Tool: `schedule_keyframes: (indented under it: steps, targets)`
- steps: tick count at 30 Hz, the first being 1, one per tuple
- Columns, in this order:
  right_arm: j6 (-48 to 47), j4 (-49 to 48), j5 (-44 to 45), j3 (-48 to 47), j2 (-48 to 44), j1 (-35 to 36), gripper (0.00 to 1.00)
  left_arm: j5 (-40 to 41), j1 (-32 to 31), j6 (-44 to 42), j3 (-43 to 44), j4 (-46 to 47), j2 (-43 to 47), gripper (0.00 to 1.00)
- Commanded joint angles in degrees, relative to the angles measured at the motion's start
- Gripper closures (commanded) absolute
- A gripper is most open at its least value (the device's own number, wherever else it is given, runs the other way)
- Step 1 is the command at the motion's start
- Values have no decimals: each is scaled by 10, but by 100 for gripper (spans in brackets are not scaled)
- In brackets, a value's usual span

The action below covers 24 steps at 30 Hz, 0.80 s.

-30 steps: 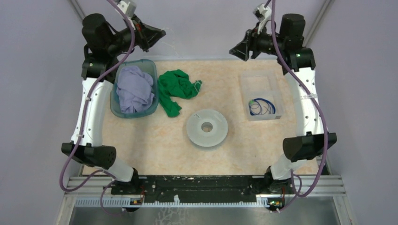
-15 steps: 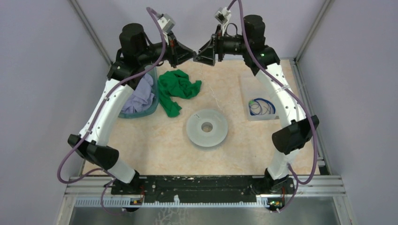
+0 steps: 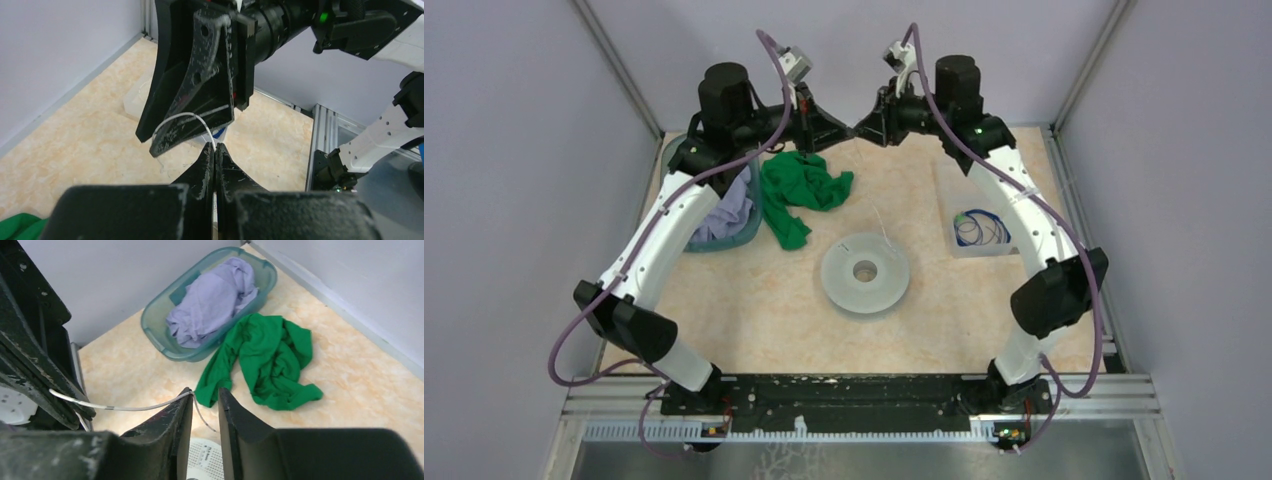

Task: Wrap the cables
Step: Adjust the cable at the center of the board.

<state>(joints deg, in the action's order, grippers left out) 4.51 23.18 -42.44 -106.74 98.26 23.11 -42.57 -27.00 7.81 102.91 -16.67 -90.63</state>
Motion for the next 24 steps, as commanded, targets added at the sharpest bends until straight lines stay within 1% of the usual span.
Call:
schedule_keyframes:
  steps: [1,3,5,9,14,15,18,19,20,22,24]
  targets:
    - [-46,-23,69,3,-65,3,81,-33,-4,21,-20,29,18,100]
    - [-60,-18,93,9,-78,3,92,-30,-4,18,-28,31,22,100]
    - [-73,-12,115,13,-90,3,100,-27,-3,15,-35,32,25,100]
    - [-113,3,150,22,-117,3,100,-30,-3,16,-45,37,29,100]
    - [-158,26,121,51,-146,3,100,-45,-3,26,-43,41,27,100]
    - [-166,28,111,65,-153,3,96,-47,-3,28,-44,42,27,100]
    - [-170,15,71,107,-174,3,75,-59,-2,40,-45,49,26,100]
    - [-170,8,54,119,-177,3,69,-66,-2,45,-47,53,26,100]
    - [-168,4,37,129,-178,3,65,-72,-2,54,-49,58,26,100]
    - [-158,-10,6,147,-179,3,54,-84,-2,67,-52,67,25,100]
    - [-144,-29,-17,164,-180,3,48,-93,-3,79,-53,73,25,100]
